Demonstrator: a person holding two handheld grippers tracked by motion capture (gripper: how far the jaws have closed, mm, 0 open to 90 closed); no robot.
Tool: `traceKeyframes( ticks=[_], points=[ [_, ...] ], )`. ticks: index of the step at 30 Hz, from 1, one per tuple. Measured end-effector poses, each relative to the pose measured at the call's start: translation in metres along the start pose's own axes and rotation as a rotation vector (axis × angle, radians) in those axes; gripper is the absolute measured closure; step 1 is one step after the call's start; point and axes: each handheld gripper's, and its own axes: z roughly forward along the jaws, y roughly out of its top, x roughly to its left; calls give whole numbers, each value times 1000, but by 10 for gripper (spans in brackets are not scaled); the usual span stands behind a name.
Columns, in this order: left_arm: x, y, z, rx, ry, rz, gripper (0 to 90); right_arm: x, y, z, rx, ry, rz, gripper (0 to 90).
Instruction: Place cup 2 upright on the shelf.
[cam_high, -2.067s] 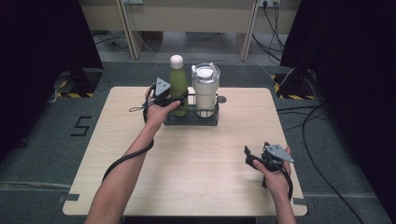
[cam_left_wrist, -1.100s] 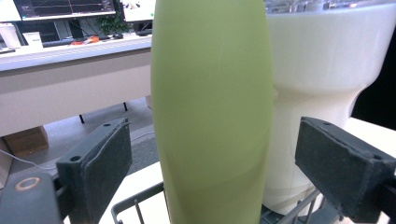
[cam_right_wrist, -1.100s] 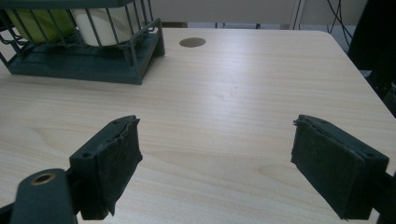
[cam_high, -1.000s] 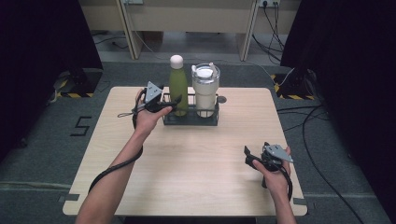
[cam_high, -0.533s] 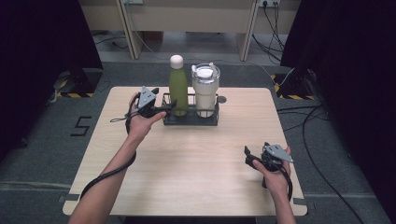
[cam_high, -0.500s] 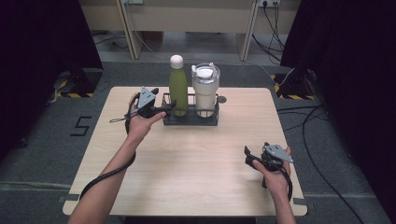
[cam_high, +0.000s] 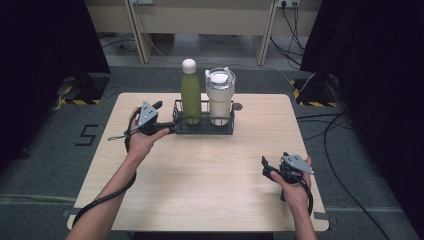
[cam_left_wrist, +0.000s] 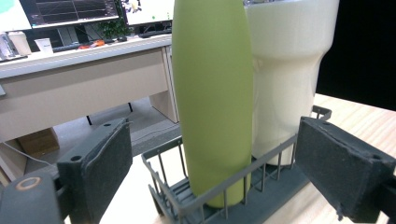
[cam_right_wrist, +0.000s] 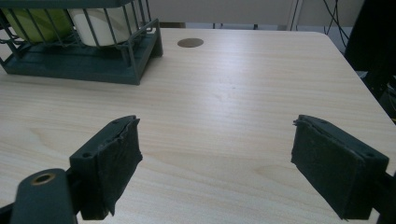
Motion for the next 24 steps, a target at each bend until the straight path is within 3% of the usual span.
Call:
traceKeyframes(
  ticks=[24],
  points=[
    [5,-28,-57,-11,33,-40,107,0,0,0,1,-2,-4,154]
  ],
)
